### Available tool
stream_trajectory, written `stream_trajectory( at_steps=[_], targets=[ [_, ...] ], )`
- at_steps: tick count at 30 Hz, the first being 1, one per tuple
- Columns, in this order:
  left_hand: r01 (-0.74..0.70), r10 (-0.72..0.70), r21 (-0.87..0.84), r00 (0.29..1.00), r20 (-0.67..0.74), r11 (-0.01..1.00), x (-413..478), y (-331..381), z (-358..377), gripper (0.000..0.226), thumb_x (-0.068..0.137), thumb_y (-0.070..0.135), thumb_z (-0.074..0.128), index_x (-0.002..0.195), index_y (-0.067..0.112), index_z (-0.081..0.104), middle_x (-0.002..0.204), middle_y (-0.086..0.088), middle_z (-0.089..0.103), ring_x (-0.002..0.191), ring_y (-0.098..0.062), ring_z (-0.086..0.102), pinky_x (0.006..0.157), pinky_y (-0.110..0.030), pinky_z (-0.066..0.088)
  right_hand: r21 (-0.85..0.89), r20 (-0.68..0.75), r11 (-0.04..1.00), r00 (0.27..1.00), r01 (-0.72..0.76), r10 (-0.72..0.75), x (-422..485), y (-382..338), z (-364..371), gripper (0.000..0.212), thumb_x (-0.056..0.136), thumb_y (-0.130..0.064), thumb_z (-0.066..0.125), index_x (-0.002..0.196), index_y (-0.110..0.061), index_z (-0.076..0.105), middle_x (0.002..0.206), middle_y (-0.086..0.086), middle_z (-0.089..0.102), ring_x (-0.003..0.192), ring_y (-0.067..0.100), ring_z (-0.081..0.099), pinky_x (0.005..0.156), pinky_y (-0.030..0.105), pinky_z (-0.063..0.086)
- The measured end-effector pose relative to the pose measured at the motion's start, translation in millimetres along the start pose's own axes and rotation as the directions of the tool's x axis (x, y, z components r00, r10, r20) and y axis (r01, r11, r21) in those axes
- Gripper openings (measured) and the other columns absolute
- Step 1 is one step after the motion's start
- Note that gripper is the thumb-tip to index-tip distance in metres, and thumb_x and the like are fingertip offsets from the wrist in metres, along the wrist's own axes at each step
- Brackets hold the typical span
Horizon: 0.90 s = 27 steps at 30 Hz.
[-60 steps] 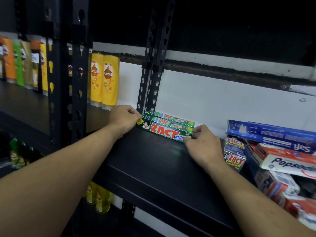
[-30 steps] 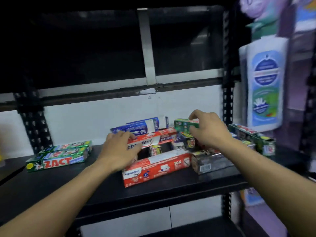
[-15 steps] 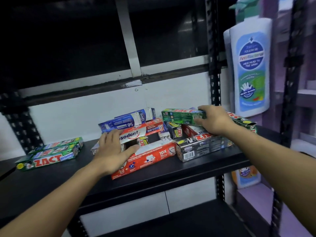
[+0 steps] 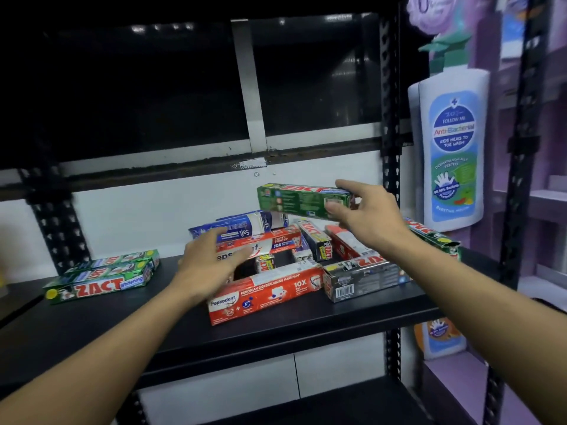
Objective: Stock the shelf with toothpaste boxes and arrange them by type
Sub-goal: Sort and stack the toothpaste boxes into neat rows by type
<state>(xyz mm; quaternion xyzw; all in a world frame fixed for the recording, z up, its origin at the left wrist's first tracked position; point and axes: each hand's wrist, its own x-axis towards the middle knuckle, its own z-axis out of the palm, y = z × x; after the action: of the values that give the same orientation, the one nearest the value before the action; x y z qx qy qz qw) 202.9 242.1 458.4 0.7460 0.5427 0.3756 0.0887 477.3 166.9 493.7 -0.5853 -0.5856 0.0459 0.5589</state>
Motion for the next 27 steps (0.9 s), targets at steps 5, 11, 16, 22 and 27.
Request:
stream_trajectory(
  at_steps=[5, 11, 16, 22, 27],
  targets=[
    [0.19, -0.299, -0.692, 0.953, -0.04, 0.696, 6.9, 14.3, -43.5, 0.06, 0.087, 0.061, 0.061, 0.13, 0.021, 0.051, 0.124, 0.002, 0.06, 0.106, -0.019, 0.063, 0.091, -0.04, 0.054, 0.131, 0.132, 0.986, 0.984, 0.103, -0.12, -20.3, -29.9, 28.4, 0.047, 0.083, -0.037, 0.075, 0.129, -0.035, 0.061, 0.12, -0.003, 0.066, 0.087, 0.013, 0.072, 0.085, 0.037, 0.059],
    [0.265, -0.351, -0.74, 0.935, 0.041, 0.618, -11.7, -37.2, -92.0, 0.033, 0.088, 0.032, 0.072, 0.111, 0.009, 0.068, 0.106, -0.007, 0.075, 0.096, -0.025, 0.072, 0.088, -0.036, 0.056, 0.195, 0.284, 0.964, 0.93, 0.181, -0.232, -41.9, -70.3, 80.4, 0.044, 0.084, -0.035, 0.075, 0.126, -0.039, 0.061, 0.118, -0.01, 0.065, 0.096, 0.007, 0.068, 0.087, 0.033, 0.057],
    [0.297, -0.429, -0.711, 0.903, -0.007, 0.637, -40.9, -101.1, -136.9, 0.032, 0.08, 0.022, 0.078, 0.109, 0.013, 0.067, 0.112, -0.008, 0.073, 0.097, -0.024, 0.069, 0.085, -0.036, 0.055, 0.14, 0.394, 0.957, 0.872, 0.254, -0.289, -59.2, -107.0, 137.7, 0.049, 0.077, -0.022, 0.074, 0.124, -0.033, 0.063, 0.11, -0.01, 0.068, 0.09, 0.007, 0.066, 0.079, 0.024, 0.056],
    [0.278, -0.39, -0.409, 0.894, -0.222, 0.869, -87.3, -159.5, -168.4, 0.028, 0.075, 0.024, 0.084, 0.099, 0.026, 0.069, 0.104, 0.004, 0.072, 0.101, -0.015, 0.067, 0.091, -0.036, 0.053, -0.006, 0.452, 0.868, 0.775, 0.497, -0.441, -80.4, -132.0, 211.6, 0.052, 0.076, -0.007, 0.068, 0.126, -0.021, 0.063, 0.122, -0.003, 0.062, 0.113, 0.016, 0.056, 0.094, 0.017, 0.035],
    [0.216, -0.214, -0.017, 0.948, -0.235, 0.976, -123.0, -186.7, -167.6, 0.021, 0.08, 0.022, 0.081, 0.091, 0.032, 0.066, 0.083, 0.01, 0.073, 0.075, 0.001, 0.067, 0.073, -0.028, 0.055, -0.006, 0.623, 0.858, 0.673, 0.514, -0.399, -100.1, -124.2, 233.6, 0.045, 0.081, -0.021, 0.073, 0.124, -0.022, 0.064, 0.129, -0.004, 0.061, 0.12, 0.012, 0.054, 0.103, 0.02, 0.037]
  ],
)
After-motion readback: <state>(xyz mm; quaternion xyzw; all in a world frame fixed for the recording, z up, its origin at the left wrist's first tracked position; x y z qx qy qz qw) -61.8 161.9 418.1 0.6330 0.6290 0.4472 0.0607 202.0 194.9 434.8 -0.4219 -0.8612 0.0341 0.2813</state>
